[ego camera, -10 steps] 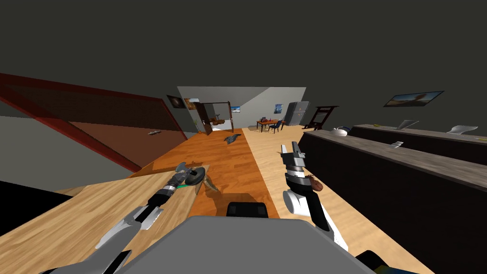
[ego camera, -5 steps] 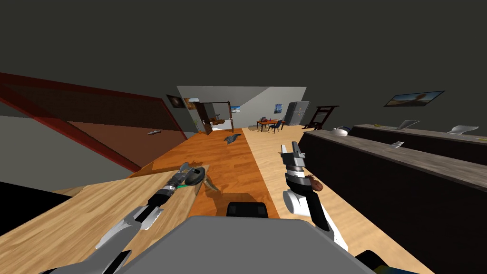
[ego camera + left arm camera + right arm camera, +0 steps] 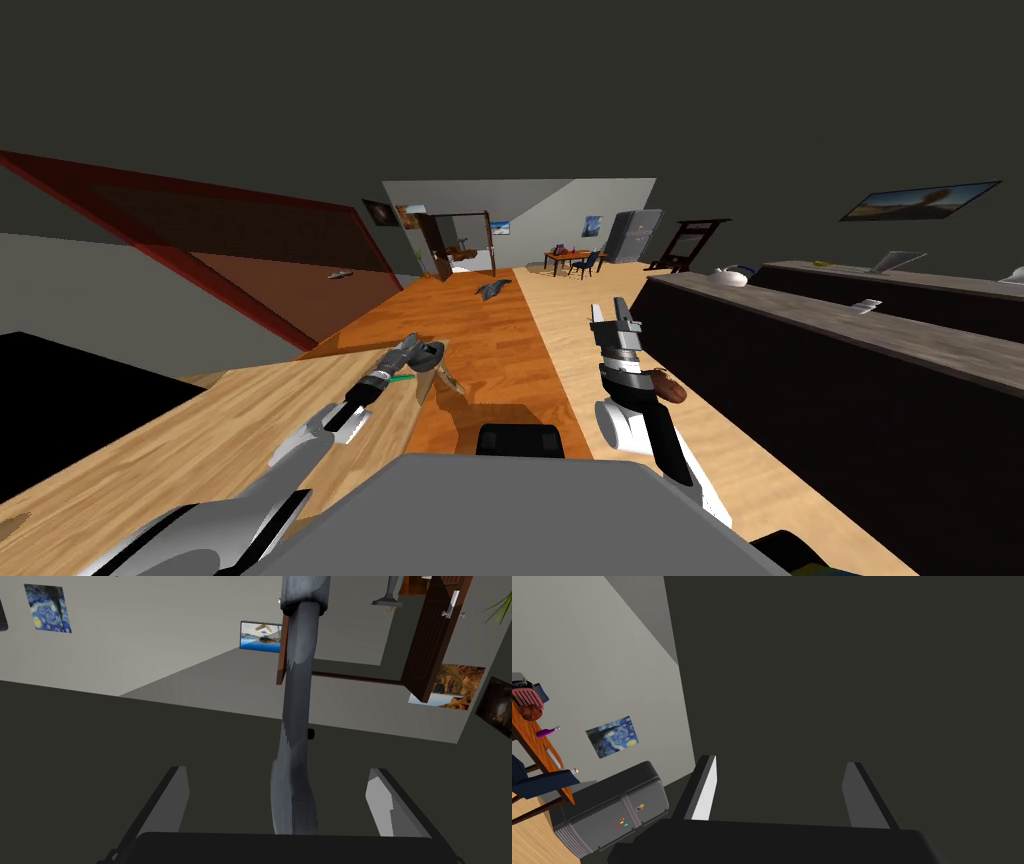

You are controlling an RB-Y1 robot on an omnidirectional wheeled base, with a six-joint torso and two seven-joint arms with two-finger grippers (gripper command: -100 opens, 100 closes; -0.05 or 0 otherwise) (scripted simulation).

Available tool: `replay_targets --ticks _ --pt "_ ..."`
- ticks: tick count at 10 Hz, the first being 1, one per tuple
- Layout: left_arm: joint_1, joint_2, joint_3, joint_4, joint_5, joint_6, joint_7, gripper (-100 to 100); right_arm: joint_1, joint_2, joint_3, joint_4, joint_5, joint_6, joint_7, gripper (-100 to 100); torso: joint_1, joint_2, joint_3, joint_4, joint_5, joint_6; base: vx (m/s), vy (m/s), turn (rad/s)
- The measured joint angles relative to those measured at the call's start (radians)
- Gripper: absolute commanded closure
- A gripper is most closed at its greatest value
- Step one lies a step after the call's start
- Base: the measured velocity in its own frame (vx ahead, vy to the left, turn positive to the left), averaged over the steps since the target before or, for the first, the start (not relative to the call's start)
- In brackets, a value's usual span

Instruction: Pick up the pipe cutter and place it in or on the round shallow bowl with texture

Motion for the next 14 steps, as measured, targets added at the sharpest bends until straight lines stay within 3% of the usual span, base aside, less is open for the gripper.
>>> replay_targets --ticks 3,5,6,7,9,13,14 --pt "-0.031 -0.011 -0.035 -0.074 0.005 0.086 -0.003 -100 0.000 0.000 0.000 0.000 0.000 0.000 0.000 0 -0.001 -0.001 0.000 0.000 0.000 0.000 -0.072 0.039 0.074" --pt "-0.085 -0.014 -0.066 -0.058 0.006 0.119 -0.003 -100 0.000 0.000 0.000 0.000 0.000 0.000 0.000 0 -0.002 -0.001 -0.001 0.000 0.000 0.000 -0.061 0.037 0.061" --pt "-0.062 -0.017 -0.078 -0.168 0.011 0.183 -0.001 -100 0.000 0.000 0.000 0.000 0.000 0.000 0.000 0 -0.001 -0.001 0.000 0.000 0.000 0.000 -0.058 0.045 0.047" --pt "-0.086 -0.022 -0.090 -0.157 0.010 0.204 -0.004 -100 0.000 0.000 0.000 0.000 0.000 0.000 0.000 0 -0.001 -0.001 -0.001 0.000 0.000 0.000 -0.031 0.017 -0.006" --pt "-0.122 -0.024 -0.098 -0.105 0.008 0.189 -0.008 -100 0.000 0.000 0.000 0.000 0.000 0.000 0.000 0 -0.003 -0.004 -0.002 -0.001 -0.001 0.000 -0.028 0.010 0.053" --pt "-0.197 -0.039 -0.153 -0.138 0.010 0.279 -0.014 -100 0.000 0.000 0.000 0.000 0.000 0.000 0.000 0 -0.001 -0.001 0.000 0.000 0.000 0.001 -0.071 0.047 0.061" --pt "-0.238 -0.051 -0.172 -0.122 0.010 0.295 -0.022 -100 0.000 0.000 0.000 0.000 0.000 0.000 0.000 0 -0.001 -0.001 0.000 0.000 0.000 0.001 -0.058 0.039 0.040"
